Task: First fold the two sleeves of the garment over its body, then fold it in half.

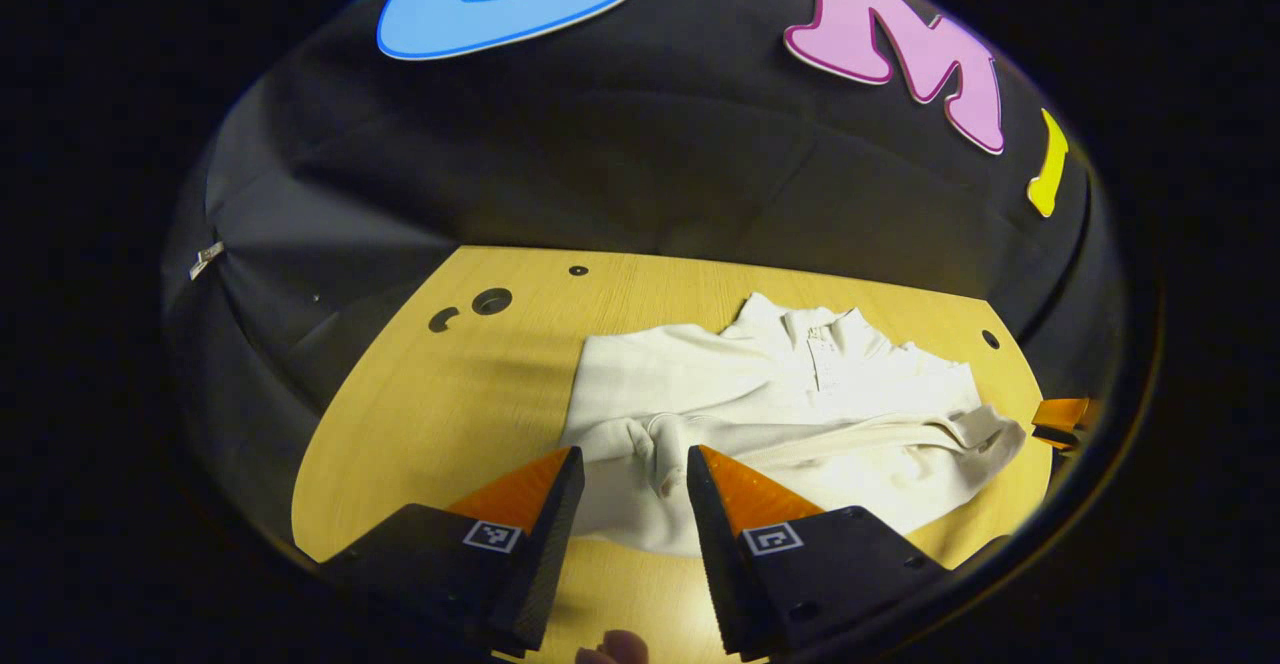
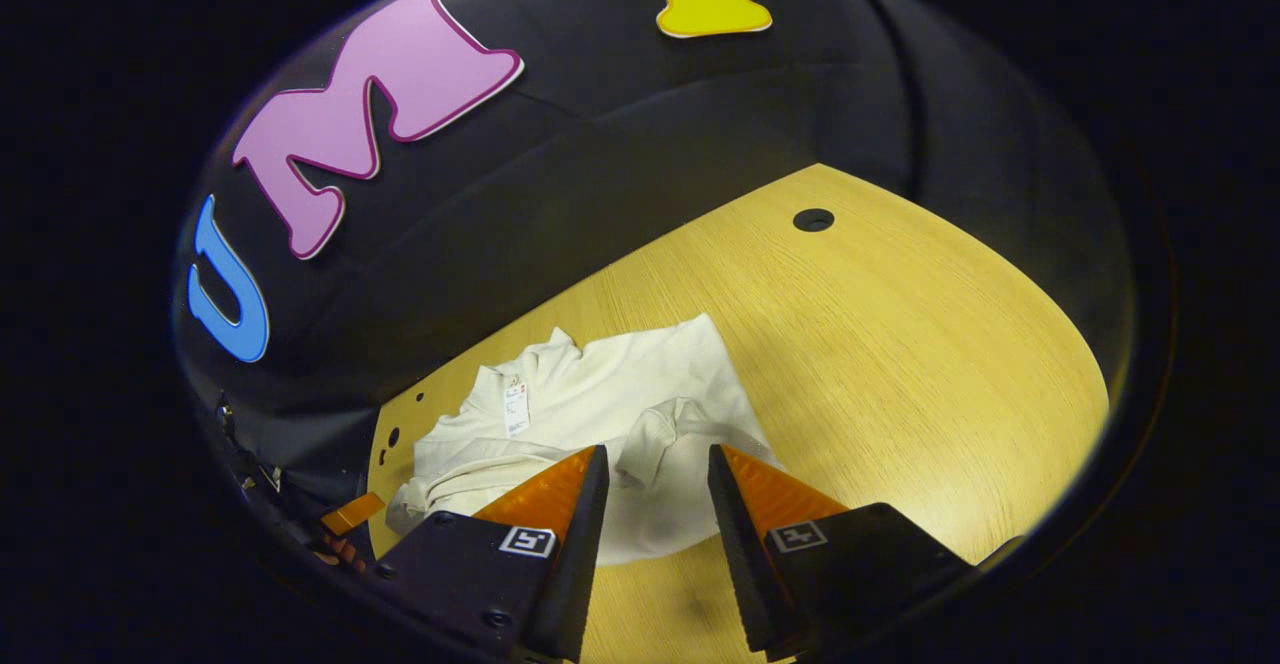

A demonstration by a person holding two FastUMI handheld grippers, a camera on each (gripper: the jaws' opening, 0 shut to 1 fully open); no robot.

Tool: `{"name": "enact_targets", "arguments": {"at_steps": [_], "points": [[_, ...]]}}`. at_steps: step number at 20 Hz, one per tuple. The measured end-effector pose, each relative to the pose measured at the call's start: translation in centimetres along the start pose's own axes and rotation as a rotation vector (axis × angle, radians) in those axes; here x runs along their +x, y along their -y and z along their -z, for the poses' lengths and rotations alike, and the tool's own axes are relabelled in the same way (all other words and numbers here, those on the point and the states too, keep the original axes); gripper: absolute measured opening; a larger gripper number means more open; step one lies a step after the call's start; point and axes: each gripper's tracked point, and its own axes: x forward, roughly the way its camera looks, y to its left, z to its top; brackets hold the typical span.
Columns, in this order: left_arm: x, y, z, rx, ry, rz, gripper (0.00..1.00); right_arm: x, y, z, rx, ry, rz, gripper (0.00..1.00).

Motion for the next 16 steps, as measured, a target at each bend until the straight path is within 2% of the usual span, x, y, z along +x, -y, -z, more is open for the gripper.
{"name": "enact_targets", "arguments": {"at_steps": [1,2,3,4,9,10,11,16], "points": [[-0.7,0.0,-0.2,-0.002,0.012,0.006,0.66,-0.6,-0.2,-0.1,-0.002,0.006,-0.007,0.46],[-1.5,0.0,-0.3,-0.004,0.024,0.012,0.66,-1.2,-0.4,-0.2,-0.005,0.014,-0.012,0.62],[-2.2,-0.1,-0.5,-0.007,0.035,0.015,0.60,-1.8,-0.4,-0.3,-0.010,0.025,-0.017,0.62],[-2.9,-0.1,-0.6,-0.008,0.046,0.017,0.66,-2.4,-0.6,-0.4,-0.015,0.034,-0.023,0.62],[-6.9,0.7,-0.4,-0.021,0.104,0.065,0.65,-6.6,-1.3,-0.5,-0.029,0.078,-0.067,0.67],[-7.7,0.8,-0.2,-0.017,0.113,0.071,0.65,-7.5,-1.4,-0.6,-0.036,0.089,-0.076,0.51],[-8.5,1.0,0.0,-0.008,0.122,0.071,0.66,-8.4,-1.6,-0.4,-0.042,0.095,-0.086,0.69],[-13.3,2.3,2.1,0.010,0.147,0.074,0.66,-12.7,-1.6,0.2,-0.088,0.123,-0.122,0.76]]}}
